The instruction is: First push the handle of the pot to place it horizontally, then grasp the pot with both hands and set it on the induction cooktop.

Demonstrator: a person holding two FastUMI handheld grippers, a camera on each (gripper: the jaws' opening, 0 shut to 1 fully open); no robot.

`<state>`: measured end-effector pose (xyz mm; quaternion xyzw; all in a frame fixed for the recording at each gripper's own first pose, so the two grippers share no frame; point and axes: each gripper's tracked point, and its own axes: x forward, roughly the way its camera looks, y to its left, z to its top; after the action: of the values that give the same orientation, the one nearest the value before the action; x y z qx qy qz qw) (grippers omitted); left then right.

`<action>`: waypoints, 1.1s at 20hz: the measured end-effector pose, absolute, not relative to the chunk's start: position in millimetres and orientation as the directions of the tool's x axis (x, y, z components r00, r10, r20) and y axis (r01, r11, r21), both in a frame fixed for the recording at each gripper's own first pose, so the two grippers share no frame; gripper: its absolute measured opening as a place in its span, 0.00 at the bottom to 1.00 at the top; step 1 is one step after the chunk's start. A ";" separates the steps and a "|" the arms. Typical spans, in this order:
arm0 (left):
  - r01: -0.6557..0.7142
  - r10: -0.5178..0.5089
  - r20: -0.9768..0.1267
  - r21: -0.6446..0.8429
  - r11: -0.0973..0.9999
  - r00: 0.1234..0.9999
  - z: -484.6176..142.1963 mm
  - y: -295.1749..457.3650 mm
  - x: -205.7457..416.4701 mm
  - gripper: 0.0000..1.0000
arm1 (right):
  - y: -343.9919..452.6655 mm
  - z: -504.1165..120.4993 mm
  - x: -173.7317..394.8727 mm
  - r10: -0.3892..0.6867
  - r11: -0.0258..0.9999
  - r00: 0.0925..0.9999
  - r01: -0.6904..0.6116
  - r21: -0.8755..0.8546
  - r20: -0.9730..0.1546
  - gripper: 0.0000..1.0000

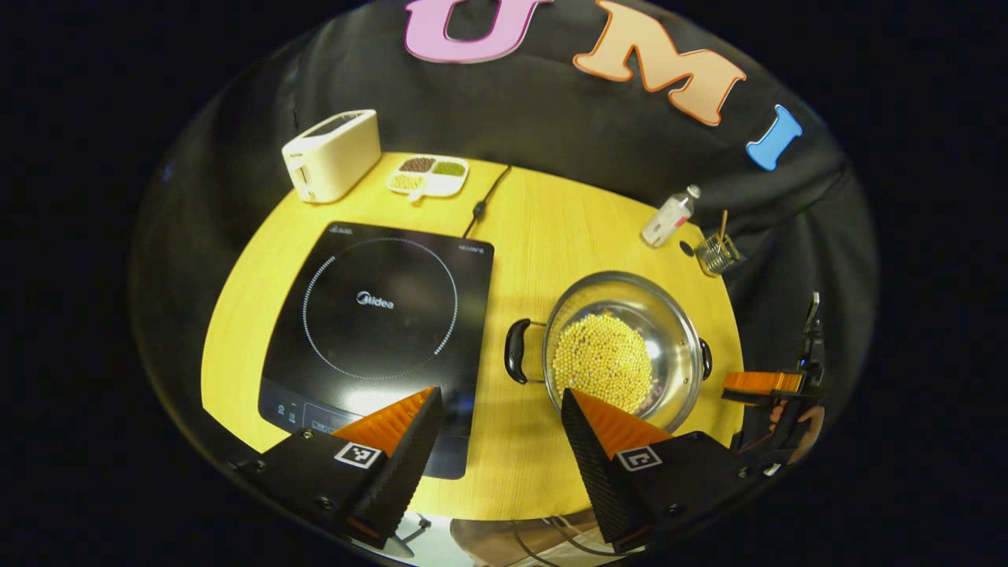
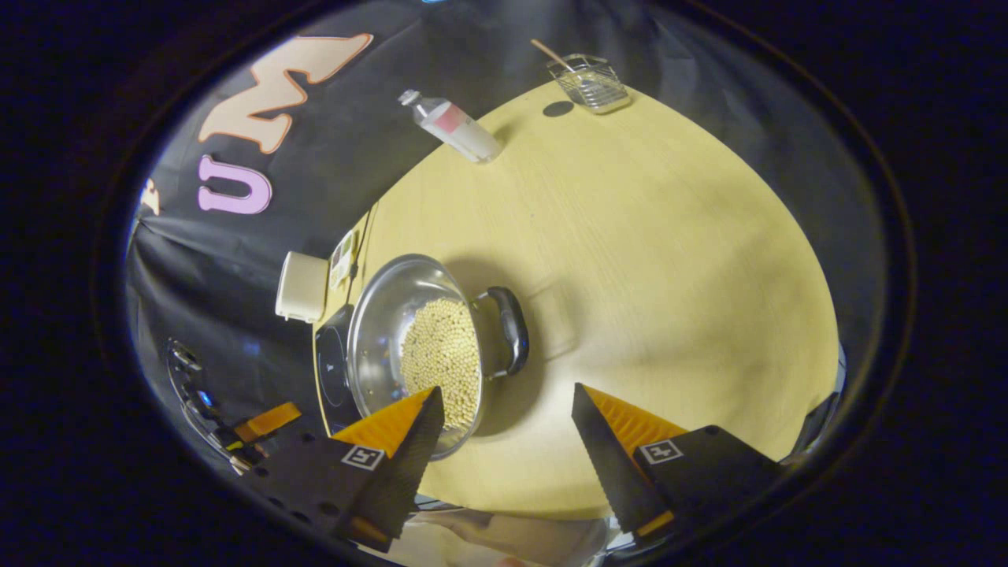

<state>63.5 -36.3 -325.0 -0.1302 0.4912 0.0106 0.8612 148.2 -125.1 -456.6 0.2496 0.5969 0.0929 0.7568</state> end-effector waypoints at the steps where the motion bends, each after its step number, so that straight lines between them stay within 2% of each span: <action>1: -0.138 -0.127 -0.864 -0.220 0.966 0.488 -331.7 -38.9 64.6 0.93 | -122.5 -456.5 151.8 0.453 0.852 0.262 0.156 0.500 -0.852 1.00; 2: -0.129 -0.139 -0.877 -0.222 0.967 0.461 -337.4 -40.9 67.3 0.93 | -120.1 -457.4 154.3 0.461 0.848 0.257 0.152 0.507 -0.849 0.94; 4: -0.099 -0.157 -0.897 -0.215 0.972 0.414 -347.4 -46.0 74.5 0.93 | -119.3 -461.2 158.2 0.467 0.851 0.244 0.139 0.507 -0.850 0.93; 9: -0.084 -0.192 -0.934 -0.226 0.970 0.301 -375.1 -60.6 92.2 0.93 | -111.0 -471.5 178.1 0.498 0.842 0.211 0.115 0.527 -0.841 0.93; 10: -0.085 -0.201 -0.939 -0.233 0.969 0.281 -379.8 -63.2 95.5 0.93 | -108.8 -476.7 183.0 0.500 0.843 0.208 0.107 0.527 -0.841 1.00; 12: -0.089 -0.206 -0.946 -0.235 0.968 0.249 -389.3 -67.1 101.4 0.93 | -106.4 -488.3 185.9 0.503 0.845 0.196 0.094 0.527 -0.842 1.00; 13: -0.093 -0.205 -0.949 -0.232 0.968 0.239 -393.8 -67.8 103.9 0.93 | -105.1 -492.6 187.6 0.508 0.843 0.187 0.091 0.530 -0.841 1.00; 14: -0.100 -0.203 -0.952 -0.230 0.968 0.231 -398.1 -66.4 108.4 0.93 | -102.7 -496.2 189.1 0.510 0.843 0.176 0.091 0.530 -0.842 0.93; 17: -0.115 -0.199 -0.955 -0.228 0.967 0.219 -407.4 -68.3 119.0 0.93 | -100.9 -507.7 188.1 0.505 0.848 0.150 0.097 0.521 -0.850 0.92; 21: -0.122 -0.210 -0.957 -0.237 0.964 0.198 -419.8 -73.9 128.8 0.93 | -94.9 -518.6 189.8 0.523 0.838 0.123 0.102 0.535 -0.843 0.92; 22: -0.122 -0.213 -0.958 -0.239 0.963 0.194 -422.8 -75.0 131.0 0.93 | -92.6 -521.3 190.8 0.528 0.835 0.119 0.105 0.540 -0.841 1.00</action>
<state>131.0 -75.0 -422.8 -0.1319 0.6341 -0.0298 0.7614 190.8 -92.6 -521.3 0.2450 0.6467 0.1495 0.7067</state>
